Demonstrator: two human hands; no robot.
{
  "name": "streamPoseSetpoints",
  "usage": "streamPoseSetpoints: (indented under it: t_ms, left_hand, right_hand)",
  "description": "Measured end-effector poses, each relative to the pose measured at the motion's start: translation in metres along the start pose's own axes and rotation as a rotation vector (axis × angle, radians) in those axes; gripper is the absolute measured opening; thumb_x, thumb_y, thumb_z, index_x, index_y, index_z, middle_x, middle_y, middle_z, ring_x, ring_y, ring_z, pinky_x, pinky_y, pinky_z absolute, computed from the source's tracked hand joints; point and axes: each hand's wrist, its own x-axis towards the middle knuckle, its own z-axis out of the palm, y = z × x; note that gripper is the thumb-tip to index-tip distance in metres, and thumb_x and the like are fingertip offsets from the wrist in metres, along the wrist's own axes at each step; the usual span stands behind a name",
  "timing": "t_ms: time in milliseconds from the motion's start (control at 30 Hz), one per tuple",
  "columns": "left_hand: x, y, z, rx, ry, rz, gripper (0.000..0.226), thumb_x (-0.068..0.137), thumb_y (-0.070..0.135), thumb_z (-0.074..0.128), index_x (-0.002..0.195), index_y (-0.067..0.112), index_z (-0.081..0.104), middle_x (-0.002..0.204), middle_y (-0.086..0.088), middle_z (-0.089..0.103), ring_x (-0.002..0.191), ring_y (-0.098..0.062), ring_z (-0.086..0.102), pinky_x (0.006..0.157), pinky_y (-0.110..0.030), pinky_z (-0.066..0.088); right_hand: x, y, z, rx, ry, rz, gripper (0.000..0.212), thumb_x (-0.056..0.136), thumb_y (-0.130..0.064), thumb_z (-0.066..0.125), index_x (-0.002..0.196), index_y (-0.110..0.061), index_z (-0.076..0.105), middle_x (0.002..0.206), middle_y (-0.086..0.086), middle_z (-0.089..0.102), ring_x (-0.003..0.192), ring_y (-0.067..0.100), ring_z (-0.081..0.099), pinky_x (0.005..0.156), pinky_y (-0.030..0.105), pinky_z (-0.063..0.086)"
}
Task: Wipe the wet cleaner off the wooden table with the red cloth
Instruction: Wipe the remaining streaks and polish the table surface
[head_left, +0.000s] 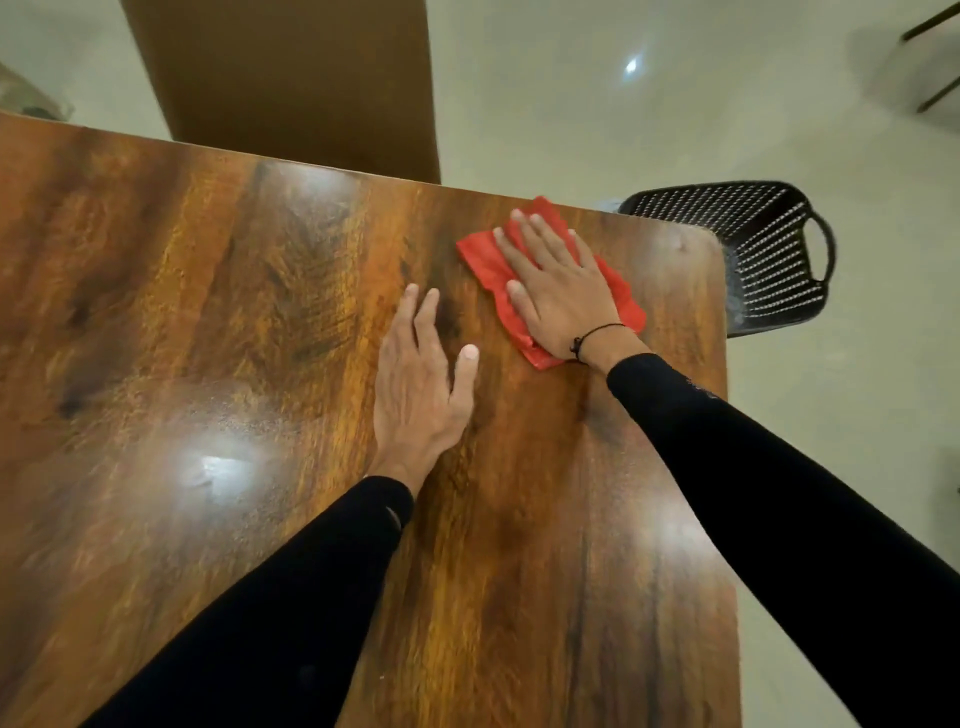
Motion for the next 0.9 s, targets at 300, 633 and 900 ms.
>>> streamPoseSetpoints:
  t_ms: [300,633,900]
  left_hand:
    - [-0.001,0.009,0.002,-0.004,-0.028,0.014,0.071,0.113,0.047,0.045,0.17,0.009,0.027,0.178,-0.018,0.025,0.164,-0.034,0.026,0.135,-0.049,0.02]
    - [0.003,0.003,0.006,-0.031,-0.012,0.046,0.072,0.112,0.05,0.046,0.17,0.01,0.028,0.177,-0.017,0.025,0.164,-0.032,0.028,0.135,-0.05,0.026]
    - [-0.014,0.015,-0.016,-0.255,0.045,-0.029,0.049,0.112,0.028,0.054,0.158,0.011,0.048,0.168,-0.01,0.038,0.157,-0.024,0.038,0.13,-0.043,0.034]
  right_hand:
    - [-0.027,0.079,-0.009,0.127,0.082,0.873,0.067,0.117,-0.041,0.023,0.178,-0.014,0.013,0.186,0.014,0.007,0.173,0.034,0.006,0.138,0.059,0.013]
    - [-0.049,0.053,-0.001,0.16,0.118,1.085,0.07,0.118,-0.038,0.025,0.177,-0.004,0.008,0.184,0.023,0.007,0.172,0.039,0.007,0.138,0.058,0.012]
    - [-0.187,-0.052,0.019,0.167,0.058,0.831,0.066,0.118,-0.035,0.027,0.178,-0.01,0.012,0.185,0.017,0.007,0.172,0.035,0.01,0.135,0.057,0.021]
